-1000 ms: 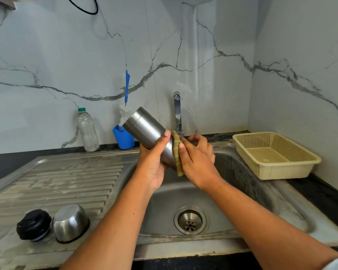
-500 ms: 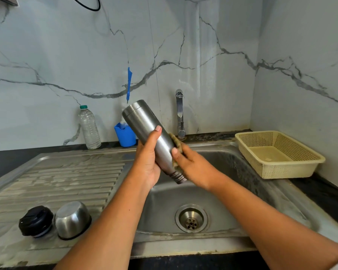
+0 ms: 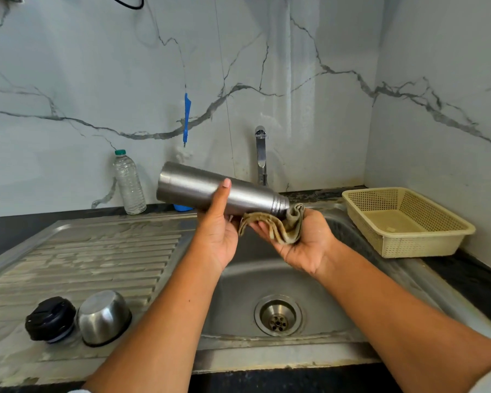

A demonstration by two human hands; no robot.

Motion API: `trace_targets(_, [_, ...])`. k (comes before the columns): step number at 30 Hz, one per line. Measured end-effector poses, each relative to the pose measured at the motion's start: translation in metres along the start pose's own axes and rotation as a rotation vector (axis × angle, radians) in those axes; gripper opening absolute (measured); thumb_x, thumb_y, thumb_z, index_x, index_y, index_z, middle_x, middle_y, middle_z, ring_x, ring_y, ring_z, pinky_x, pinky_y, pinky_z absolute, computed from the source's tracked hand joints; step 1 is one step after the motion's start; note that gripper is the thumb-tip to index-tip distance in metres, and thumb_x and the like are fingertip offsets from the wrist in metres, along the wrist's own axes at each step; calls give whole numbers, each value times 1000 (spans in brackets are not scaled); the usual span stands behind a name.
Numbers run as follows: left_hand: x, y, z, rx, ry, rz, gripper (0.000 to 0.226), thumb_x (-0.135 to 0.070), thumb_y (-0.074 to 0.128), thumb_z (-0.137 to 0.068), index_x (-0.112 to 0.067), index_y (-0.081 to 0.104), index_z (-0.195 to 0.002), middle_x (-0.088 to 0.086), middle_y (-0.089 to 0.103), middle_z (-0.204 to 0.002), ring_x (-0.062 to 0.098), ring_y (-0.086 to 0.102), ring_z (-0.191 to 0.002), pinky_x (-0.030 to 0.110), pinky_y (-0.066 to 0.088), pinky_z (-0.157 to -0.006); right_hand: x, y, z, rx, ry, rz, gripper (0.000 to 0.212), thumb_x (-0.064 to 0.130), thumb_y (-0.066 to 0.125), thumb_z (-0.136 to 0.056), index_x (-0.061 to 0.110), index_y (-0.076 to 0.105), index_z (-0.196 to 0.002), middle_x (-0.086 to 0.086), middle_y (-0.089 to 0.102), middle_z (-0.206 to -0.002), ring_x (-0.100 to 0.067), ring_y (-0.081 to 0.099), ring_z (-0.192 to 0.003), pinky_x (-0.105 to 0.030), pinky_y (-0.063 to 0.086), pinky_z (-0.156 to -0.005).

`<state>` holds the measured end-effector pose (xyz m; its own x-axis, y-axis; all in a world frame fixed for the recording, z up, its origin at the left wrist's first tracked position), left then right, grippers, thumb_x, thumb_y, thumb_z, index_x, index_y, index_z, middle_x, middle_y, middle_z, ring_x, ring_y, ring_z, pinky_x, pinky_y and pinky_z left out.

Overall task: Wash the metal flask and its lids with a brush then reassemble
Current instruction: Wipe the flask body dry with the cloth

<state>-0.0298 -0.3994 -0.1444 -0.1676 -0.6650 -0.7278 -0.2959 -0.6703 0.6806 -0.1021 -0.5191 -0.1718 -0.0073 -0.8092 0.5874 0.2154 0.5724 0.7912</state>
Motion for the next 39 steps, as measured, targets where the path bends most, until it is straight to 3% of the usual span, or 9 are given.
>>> trace_targets(4, [1, -6, -6, -3, 106, -136, 65, -3, 80, -81, -15, 53, -139, 9, 72, -127, 18, 73, -109, 31, 61, -86, 4, 5, -4, 12, -85, -175, 49, 21, 31, -105, -9, 59, -132, -34, 63, -127, -46, 63, -119, -56, 51, -103])
trace_targets(9, [6, 0, -2, 2, 174, -267, 63, 3, 86, -76, -8, 59, -132, 11, 75, -120, 22, 73, -112, 40, 59, -97, 4, 10, 3, 51, -200, -7, 45, 20, 33, -108, -9, 55, -135, -29, 64, -128, -38, 65, -118, -50, 55, -100])
trace_targets(13, [0, 1, 1, -23, 204, -198, 54, -2, 88, -76, -18, 61, -120, 1, 79, -108, 17, 75, -105, 42, 58, -99, -1, 25, 14, 105, -350, 495, 42, 13, 37, -109, 3, 42, -150, -28, 53, -143, -26, 56, -123, -44, 48, -104])
trace_targets(17, [-6, -1, 4, -64, 196, -160, 40, -3, 86, -79, -21, 66, -109, -3, 80, -101, 14, 76, -99, 34, 62, -89, -11, 30, 3, 99, -484, 1426, 68, 23, 37, -110, 32, -8, -161, 0, -25, -167, -22, -20, -154, -45, 4, -128])
trace_targets(20, [-9, -11, 3, -128, 153, -114, 50, -13, 89, -78, -18, 65, -121, 2, 78, -113, 18, 75, -104, 37, 64, -83, -17, 27, 1, 162, -597, 1804, 80, 15, 40, -108, 41, -20, -154, 6, -38, -159, -19, -36, -146, -43, -8, -126])
trace_targets(24, [-11, -14, 1, -96, 133, -199, 45, -18, 89, -79, -23, 66, -117, -1, 78, -112, 16, 75, -105, 44, 63, -86, -10, 29, 1, 109, -700, 1946, 89, 29, 52, -105, 44, -21, -154, 7, -30, -165, -18, -29, -151, -41, -7, -127])
trace_targets(31, [-1, 5, 4, 138, 69, -338, 54, -6, 81, -82, -14, 59, -131, 7, 75, -120, 19, 74, -108, 34, 62, -81, 26, 11, 7, 31, -637, 1729, 94, 51, 73, -88, 32, 19, -162, 1, 44, -156, -19, 45, -139, -40, 41, -114])
trace_targets(36, [-3, 0, -1, 14, 72, -116, 56, -14, 84, -78, -20, 58, -127, 8, 74, -122, 21, 75, -107, 39, 62, -86, 17, 39, 22, -87, -1017, 1907, 86, 37, 69, -95, 25, 19, -163, -2, 30, -166, -22, 28, -151, -32, 21, -123])
trace_targets(39, [-7, -9, -3, -39, 91, -147, 54, -17, 85, -82, -18, 58, -129, 9, 74, -122, 23, 74, -108, 45, 61, -93, 2, 44, 16, -95, -1008, 2008, 88, 33, 66, -98, 23, 10, -164, -5, 19, -169, -25, 17, -156, -26, 6, -121])
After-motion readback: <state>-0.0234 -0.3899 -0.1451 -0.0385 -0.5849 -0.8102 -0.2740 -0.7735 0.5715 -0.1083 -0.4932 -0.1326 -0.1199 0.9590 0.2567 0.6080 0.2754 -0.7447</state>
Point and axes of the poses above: each hand's wrist, its own z-axis away from the middle knuckle, its own y-axis out of the palm, x = y × z, the point moved 8 cm from there along -z, towards the middle knuckle
